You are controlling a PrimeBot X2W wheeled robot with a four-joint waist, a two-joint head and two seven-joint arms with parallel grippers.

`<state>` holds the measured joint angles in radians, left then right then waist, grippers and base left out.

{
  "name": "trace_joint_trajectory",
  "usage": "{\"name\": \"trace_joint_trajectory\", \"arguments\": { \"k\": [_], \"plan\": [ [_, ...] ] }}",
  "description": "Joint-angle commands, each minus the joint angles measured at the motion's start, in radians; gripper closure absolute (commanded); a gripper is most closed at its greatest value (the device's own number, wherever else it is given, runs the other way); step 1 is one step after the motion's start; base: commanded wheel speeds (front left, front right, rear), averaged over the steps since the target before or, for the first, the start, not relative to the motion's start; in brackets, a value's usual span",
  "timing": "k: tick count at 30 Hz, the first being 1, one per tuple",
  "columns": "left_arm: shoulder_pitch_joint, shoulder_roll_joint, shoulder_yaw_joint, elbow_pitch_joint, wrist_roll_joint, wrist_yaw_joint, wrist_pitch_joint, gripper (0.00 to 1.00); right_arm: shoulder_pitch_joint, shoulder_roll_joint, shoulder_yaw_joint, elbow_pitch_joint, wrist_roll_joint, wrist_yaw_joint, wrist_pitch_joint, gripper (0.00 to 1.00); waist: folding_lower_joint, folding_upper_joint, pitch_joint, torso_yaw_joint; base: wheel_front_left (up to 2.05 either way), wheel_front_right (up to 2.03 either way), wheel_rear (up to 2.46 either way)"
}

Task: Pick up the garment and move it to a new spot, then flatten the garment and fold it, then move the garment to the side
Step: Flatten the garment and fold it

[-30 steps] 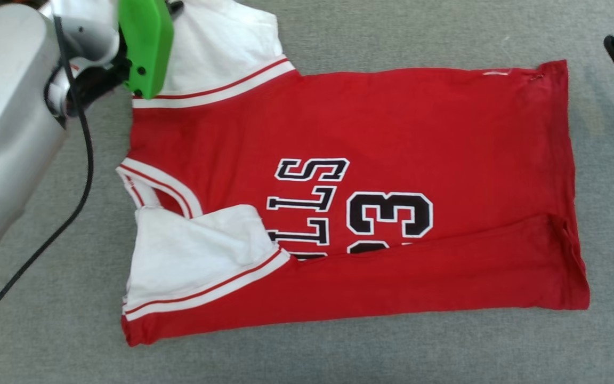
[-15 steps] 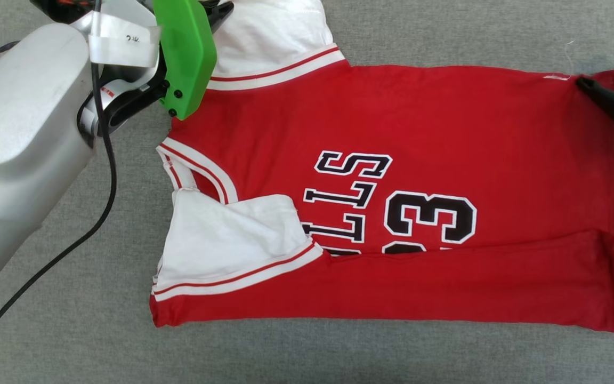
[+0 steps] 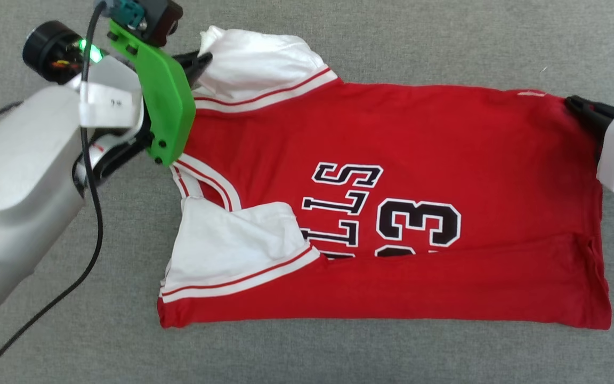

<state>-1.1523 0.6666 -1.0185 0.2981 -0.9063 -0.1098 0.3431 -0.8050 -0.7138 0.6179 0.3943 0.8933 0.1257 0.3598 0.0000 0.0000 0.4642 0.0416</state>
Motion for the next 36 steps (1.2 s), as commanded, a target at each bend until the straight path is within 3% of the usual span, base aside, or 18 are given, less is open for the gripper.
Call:
{"name": "trace_joint_trajectory", "arguments": {
  "k": [1,10,22,27,36],
  "plan": [
    [0.036,0.014,-0.003,-0.014,0.001,0.010,-0.013,1.00,0.026,-0.011,0.008,-0.011,0.006,0.005,-0.029,1.00,0.0000,0.0000,-0.069,-0.010,0.00,0.00,0.00],
    [0.239,0.107,-0.032,-0.161,-0.021,0.090,-0.066,1.00,0.179,-0.059,0.039,-0.087,0.037,0.005,-0.159,1.00,0.0000,0.0000,-0.182,-0.006,0.00,0.00,0.00],
    [0.483,0.187,-0.086,-0.301,-0.065,0.202,-0.108,1.00,0.409,-0.094,0.030,-0.164,0.059,0.005,-0.227,1.00,0.0000,0.0000,-0.240,-0.001,0.00,0.00,0.00],
    [0.553,0.190,-0.103,-0.300,-0.080,0.226,-0.137,1.00,0.493,-0.091,0.004,-0.178,0.068,0.005,-0.232,1.00,0.0000,0.0000,-0.230,-0.005,0.00,0.00,0.00],
    [0.607,0.131,-0.119,-0.213,-0.091,0.228,-0.197,1.00,0.588,-0.061,-0.009,-0.170,0.065,0.005,-0.202,1.00,0.0000,0.0000,-0.201,-0.005,0.00,0.00,0.00]
  ]
}}
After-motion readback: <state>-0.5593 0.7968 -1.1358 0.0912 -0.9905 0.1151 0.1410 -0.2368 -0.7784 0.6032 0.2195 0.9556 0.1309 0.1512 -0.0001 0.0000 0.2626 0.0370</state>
